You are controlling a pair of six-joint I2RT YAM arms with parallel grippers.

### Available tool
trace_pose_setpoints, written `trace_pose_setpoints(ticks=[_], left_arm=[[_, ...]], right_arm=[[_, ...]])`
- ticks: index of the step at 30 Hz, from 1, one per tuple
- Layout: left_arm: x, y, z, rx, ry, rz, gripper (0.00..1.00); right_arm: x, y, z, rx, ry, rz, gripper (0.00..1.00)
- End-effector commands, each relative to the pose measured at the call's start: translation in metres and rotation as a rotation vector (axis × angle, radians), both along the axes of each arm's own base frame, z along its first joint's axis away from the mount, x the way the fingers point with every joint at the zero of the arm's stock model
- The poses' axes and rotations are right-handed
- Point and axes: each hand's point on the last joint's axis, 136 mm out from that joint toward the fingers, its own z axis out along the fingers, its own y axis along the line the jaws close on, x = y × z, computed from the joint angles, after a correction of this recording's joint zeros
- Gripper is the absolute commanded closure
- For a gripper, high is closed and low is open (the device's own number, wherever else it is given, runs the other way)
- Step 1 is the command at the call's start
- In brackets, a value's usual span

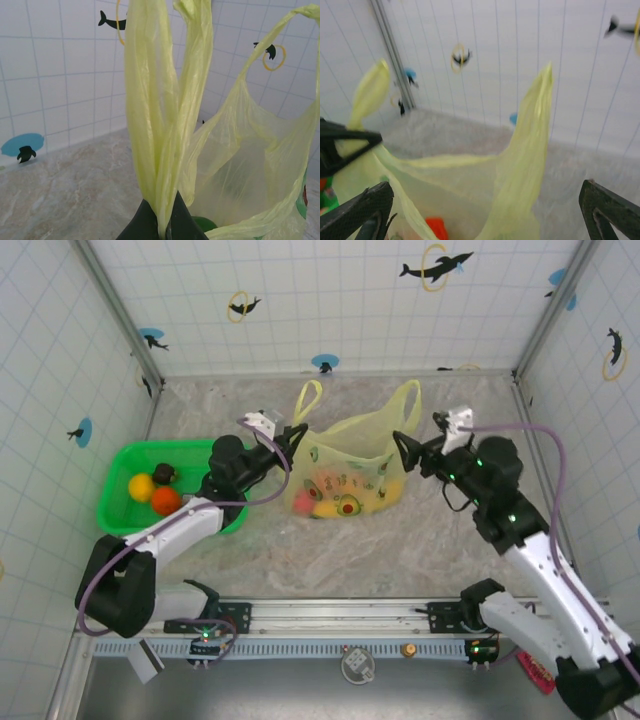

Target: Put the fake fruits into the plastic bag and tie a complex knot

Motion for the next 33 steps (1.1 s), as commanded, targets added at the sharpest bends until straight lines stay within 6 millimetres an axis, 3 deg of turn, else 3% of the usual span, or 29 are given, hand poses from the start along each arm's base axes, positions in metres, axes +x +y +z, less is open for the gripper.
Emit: trace_pose_setpoints(ticks=[1, 5, 11, 17, 23, 28, 33], left_arm=[[-0.005, 0.001, 0.006, -0.015, -0.038, -0.019, 1.00], [-0.006, 0.002, 0.006, -0.012, -0.049, -0.021, 1.00], [-0.002, 0.008, 0.007, -0.020, -0.043, 0.017, 1.00], [-0.004, 0.008, 0.013, -0.032, -0.051, 0.009, 1.00], [-0.007, 0.006, 0.012, -0.044, -0.041, -0.012, 1.00], [-0.012, 0.001, 0.015, -0.052, -0.042, -0.054, 1.00], [-0.016, -0.004, 0.013, -0.053, -0.035, -0.091, 1.00]], right_arm=[[-0.017, -0.005, 0.049, 0.069, -0.303, 0.030, 0.03], [-0.024, -0.008, 0.019, 0.030, -0.328, 0.083, 0.08], [-0.012, -0.017, -0.019, -0.016, -0.271, 0.180, 0.19], [-0.004, -0.010, -0.055, -0.034, -0.153, 0.316, 0.25], [0.015, 0.007, -0.062, -0.012, -0.120, 0.383, 0.20], [0.042, 0.010, -0.066, -0.019, -0.124, 0.374, 0.16], [0.063, 0.018, -0.058, -0.009, -0.146, 0.413, 0.14]])
